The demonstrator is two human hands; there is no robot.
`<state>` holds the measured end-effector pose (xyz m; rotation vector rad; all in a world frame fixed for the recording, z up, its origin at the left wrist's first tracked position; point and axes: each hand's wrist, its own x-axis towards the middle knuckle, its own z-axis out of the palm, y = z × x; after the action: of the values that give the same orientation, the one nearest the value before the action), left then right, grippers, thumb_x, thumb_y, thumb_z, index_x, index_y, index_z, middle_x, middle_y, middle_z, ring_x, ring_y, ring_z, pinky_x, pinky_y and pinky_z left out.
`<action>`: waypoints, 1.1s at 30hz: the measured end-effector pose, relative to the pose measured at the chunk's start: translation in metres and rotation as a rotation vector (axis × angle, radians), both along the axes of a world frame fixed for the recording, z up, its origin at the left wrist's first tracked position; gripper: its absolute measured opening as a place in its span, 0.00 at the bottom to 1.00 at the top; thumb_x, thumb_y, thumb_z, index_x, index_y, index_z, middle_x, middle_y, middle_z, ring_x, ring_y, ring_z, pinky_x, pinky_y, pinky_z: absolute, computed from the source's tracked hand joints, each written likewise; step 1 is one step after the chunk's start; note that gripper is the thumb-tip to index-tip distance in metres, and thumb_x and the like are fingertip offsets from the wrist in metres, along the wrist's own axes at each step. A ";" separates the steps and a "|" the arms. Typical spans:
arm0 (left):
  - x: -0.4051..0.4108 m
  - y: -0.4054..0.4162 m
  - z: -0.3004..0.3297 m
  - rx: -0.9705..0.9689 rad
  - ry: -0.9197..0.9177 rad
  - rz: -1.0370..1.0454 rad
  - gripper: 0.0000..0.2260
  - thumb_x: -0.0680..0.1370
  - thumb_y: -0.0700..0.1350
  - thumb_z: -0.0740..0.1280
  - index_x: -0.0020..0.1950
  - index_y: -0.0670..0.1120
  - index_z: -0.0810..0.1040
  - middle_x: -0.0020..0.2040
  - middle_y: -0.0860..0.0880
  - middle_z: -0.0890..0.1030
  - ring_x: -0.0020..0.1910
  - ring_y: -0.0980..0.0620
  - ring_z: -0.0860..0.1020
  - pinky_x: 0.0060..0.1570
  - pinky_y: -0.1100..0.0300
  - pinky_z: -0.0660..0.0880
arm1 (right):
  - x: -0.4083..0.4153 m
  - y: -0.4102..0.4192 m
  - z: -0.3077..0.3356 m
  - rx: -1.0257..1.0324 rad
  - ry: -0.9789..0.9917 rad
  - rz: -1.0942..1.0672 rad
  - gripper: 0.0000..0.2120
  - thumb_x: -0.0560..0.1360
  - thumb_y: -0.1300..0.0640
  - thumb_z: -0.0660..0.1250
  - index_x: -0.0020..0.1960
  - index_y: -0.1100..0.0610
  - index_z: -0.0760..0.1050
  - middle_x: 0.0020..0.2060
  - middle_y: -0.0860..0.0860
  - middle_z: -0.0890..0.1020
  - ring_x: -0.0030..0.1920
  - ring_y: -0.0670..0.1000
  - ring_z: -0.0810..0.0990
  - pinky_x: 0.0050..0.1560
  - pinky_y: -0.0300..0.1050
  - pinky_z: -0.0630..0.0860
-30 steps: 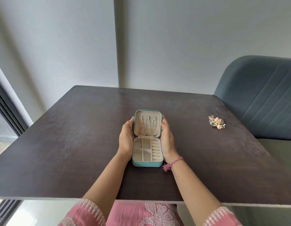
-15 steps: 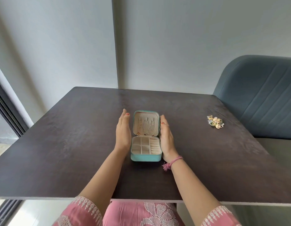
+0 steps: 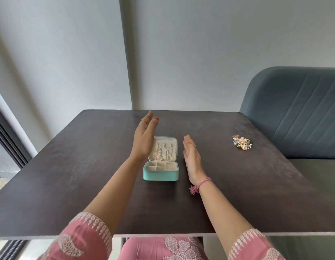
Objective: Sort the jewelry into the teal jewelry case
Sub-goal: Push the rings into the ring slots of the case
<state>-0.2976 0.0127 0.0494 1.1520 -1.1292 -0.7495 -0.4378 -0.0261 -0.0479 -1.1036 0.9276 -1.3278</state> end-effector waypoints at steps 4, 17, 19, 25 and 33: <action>-0.018 -0.010 0.012 0.008 0.024 -0.062 0.20 0.81 0.45 0.60 0.73 0.44 0.66 0.71 0.51 0.70 0.67 0.60 0.68 0.57 0.75 0.66 | -0.015 0.000 0.005 -0.002 -0.027 -0.003 0.22 0.84 0.56 0.47 0.77 0.55 0.55 0.76 0.49 0.61 0.75 0.45 0.59 0.75 0.43 0.53; -0.131 -0.057 -0.005 0.184 0.116 -0.200 0.18 0.81 0.47 0.60 0.70 0.44 0.69 0.68 0.50 0.72 0.68 0.54 0.70 0.69 0.58 0.63 | -0.127 -0.026 0.017 -0.124 0.095 -0.187 0.20 0.83 0.60 0.50 0.74 0.58 0.64 0.70 0.49 0.70 0.69 0.43 0.68 0.70 0.37 0.61; -0.147 -0.066 -0.014 0.204 0.113 -0.218 0.19 0.81 0.45 0.60 0.71 0.43 0.69 0.68 0.48 0.73 0.68 0.53 0.70 0.68 0.60 0.64 | -0.150 -0.033 0.020 -0.131 0.133 -0.272 0.19 0.81 0.60 0.53 0.70 0.61 0.70 0.66 0.50 0.75 0.65 0.43 0.73 0.67 0.35 0.65; -0.191 -0.101 -0.047 0.311 -0.048 -0.297 0.22 0.80 0.41 0.61 0.74 0.42 0.63 0.72 0.47 0.69 0.69 0.52 0.68 0.67 0.61 0.64 | -0.219 -0.064 0.019 -0.059 0.266 -0.542 0.12 0.79 0.61 0.60 0.58 0.55 0.79 0.57 0.49 0.81 0.61 0.46 0.77 0.66 0.41 0.70; -0.230 -0.143 -0.082 0.308 -0.552 -0.470 0.23 0.82 0.45 0.56 0.76 0.40 0.57 0.75 0.44 0.62 0.74 0.49 0.60 0.71 0.59 0.55 | -0.250 -0.095 -0.001 -0.030 0.716 -0.441 0.15 0.80 0.60 0.59 0.63 0.57 0.77 0.63 0.51 0.76 0.65 0.48 0.72 0.68 0.40 0.64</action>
<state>-0.5272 -0.1300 -0.0324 1.4188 -1.8353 -1.0234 -0.6881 -0.1210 -0.0489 -1.4922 1.7588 -1.2993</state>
